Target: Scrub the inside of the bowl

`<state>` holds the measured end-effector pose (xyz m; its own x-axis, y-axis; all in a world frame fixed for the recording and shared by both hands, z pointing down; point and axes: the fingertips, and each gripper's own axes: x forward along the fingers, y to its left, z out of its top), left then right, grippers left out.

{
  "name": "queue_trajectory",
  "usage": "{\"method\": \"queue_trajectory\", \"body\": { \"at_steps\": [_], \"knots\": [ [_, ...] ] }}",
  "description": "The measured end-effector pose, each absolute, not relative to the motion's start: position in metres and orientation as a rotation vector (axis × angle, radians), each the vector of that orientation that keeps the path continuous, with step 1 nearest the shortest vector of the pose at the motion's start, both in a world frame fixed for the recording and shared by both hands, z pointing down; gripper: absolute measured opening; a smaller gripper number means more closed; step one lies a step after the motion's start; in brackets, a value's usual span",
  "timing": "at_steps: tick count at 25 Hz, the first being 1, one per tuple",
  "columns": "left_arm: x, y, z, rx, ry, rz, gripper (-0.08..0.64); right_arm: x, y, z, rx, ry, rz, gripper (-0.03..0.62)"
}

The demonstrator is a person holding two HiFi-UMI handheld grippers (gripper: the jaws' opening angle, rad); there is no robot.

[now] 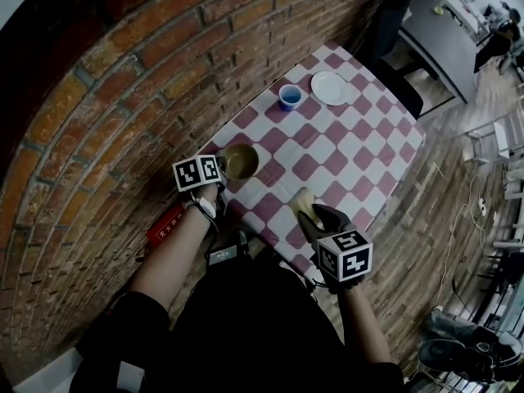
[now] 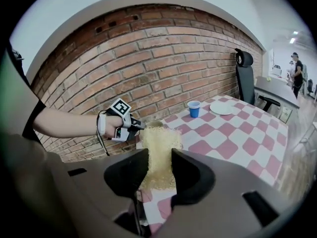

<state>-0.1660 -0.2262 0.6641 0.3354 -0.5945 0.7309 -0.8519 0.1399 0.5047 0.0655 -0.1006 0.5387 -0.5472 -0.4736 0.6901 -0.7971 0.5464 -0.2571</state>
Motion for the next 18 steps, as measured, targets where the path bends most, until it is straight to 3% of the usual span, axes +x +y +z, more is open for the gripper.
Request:
{"method": "queue_trajectory", "body": {
  "at_steps": [18],
  "knots": [
    [-0.146,-0.252,0.665,1.556,-1.303,0.208,0.032,0.072,-0.102,0.538,1.128,-2.213,0.799,0.155]
  ]
}}
